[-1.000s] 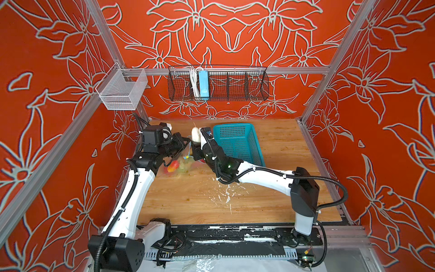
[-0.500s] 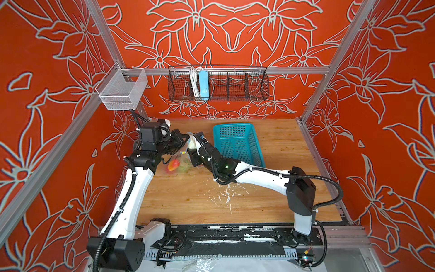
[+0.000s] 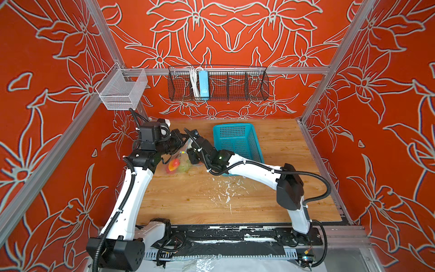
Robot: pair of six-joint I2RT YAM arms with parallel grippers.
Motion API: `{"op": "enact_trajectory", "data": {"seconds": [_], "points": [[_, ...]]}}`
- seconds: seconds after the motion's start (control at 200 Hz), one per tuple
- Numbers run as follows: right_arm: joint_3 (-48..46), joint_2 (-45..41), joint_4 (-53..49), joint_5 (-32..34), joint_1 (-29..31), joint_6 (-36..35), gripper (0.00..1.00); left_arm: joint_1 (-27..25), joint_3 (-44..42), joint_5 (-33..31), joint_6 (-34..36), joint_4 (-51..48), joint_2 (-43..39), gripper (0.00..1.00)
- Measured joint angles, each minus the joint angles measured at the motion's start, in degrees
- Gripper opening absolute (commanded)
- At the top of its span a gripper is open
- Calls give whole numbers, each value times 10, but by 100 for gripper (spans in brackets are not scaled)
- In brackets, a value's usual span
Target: Place the food in the zip-top bag and seal the zipper
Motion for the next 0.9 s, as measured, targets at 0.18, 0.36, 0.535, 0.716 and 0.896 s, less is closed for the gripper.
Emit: {"op": "enact_trajectory", "data": {"seconds": [0.18,0.36,0.535,0.716,0.896], "points": [[211,85,-151,-16,-5,20,74,2,-6,-11,1,19,-8,0],[194,74,-186,-43,-5,43,87,1,-10,-18,3,8,-11,0],[106,21,-176,-58,-5,45,79,0,-25,-23,5,6,-14,0],[81,-29,-164,-58,-5,45,70,0,-45,-37,7,5,-25,0],[-9,-104,-96,-70,-5,40,63,0,-49,-47,14,4,-34,0]]}}
